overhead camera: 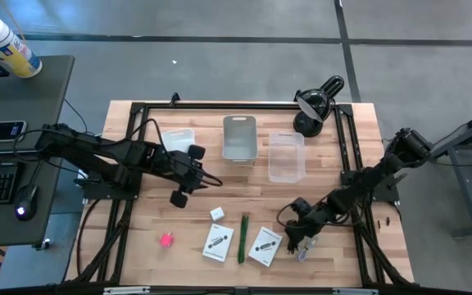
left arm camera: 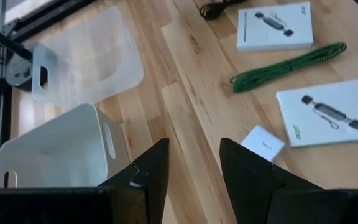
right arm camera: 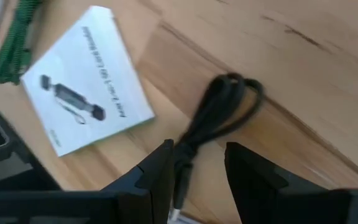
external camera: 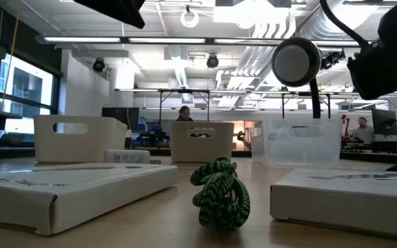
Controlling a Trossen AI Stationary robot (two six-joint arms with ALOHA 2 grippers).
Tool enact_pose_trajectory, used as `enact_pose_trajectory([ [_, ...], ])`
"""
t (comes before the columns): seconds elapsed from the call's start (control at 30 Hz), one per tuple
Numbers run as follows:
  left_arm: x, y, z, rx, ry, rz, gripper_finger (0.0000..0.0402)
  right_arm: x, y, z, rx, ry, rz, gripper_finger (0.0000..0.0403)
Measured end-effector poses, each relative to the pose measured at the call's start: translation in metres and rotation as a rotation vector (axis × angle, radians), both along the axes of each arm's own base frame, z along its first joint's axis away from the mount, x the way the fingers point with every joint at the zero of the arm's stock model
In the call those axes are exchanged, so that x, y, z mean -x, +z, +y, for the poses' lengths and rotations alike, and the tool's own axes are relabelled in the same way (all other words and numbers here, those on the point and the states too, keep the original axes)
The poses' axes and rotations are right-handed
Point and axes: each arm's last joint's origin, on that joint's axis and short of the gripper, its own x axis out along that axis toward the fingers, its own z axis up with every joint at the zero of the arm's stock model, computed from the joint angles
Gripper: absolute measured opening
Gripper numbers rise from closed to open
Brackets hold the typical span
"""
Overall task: Pick and place items into bin
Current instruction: Move the black USB cable to the center of the table
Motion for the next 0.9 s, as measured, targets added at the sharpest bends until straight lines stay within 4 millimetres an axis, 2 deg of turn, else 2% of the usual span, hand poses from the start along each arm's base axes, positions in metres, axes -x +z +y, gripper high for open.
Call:
enact_pose_trajectory([
  [0.53,0.001,-0.001,0.0,-0.014,-0.012,0.02,0.0131,-0.006,-0.006,-0.013,0.034,-0.039,0.042,0.0133],
  [0.9,0.001,-0.001,0.0,-0.015,-0.011,0.019,0.0131,-0.013,-0.016,-0.008,0.034,0.008,0.031,0.013],
])
